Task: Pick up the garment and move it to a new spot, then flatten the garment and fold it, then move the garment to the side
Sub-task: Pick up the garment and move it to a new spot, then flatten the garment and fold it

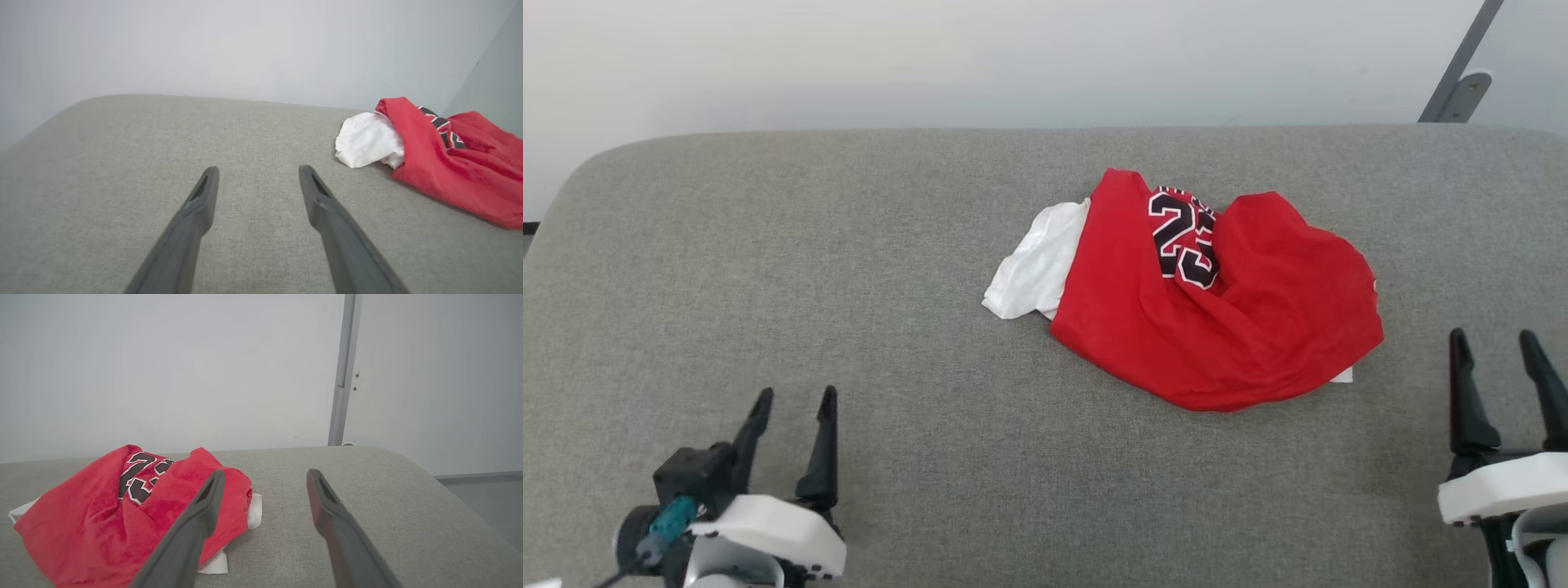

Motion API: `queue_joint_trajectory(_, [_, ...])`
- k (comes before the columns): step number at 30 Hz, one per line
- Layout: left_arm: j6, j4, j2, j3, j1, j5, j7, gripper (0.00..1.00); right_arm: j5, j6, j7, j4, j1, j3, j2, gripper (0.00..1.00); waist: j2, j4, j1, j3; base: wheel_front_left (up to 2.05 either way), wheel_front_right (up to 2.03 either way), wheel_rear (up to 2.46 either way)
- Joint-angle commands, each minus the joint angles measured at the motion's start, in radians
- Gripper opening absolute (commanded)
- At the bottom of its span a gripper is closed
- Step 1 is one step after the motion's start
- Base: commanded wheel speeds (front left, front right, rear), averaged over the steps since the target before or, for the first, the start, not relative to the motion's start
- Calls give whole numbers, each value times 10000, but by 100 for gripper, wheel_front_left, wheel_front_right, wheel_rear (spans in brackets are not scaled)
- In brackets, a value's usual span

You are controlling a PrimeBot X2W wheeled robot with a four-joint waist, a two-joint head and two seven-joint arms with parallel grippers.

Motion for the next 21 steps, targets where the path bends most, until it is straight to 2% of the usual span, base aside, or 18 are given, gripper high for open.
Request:
queue_joint_trajectory(1, [17, -329, -103, 297, 257, 546, -47, 100, -14, 1, -47, -88, 100, -72, -35, 100, 0, 4, 0, -30, 0, 0, 0])
queue_joint_trajectory(8, [-483, -1429, -938, 1462, 1065, 2195, -48, 100, 50, 1, -47, -203, 200, -233, -4, 100, 0, 10, 0, 11, 0, 0, 0])
queue_joint_trajectory(15, [-908, -1404, -1590, 2112, 1179, 2927, -49, 100, 78, 1, -47, -24, 62, -137, -95, 100, 0, 6, 0, 143, 0, 0, 0])
queue_joint_trajectory(21, [-1089, -1498, -1885, 2340, 998, 3236, -49, 100, -30, -1, 52, 403, -83, 293, -500, 100, 0, 49, 0, 332, 0, 0, 0])
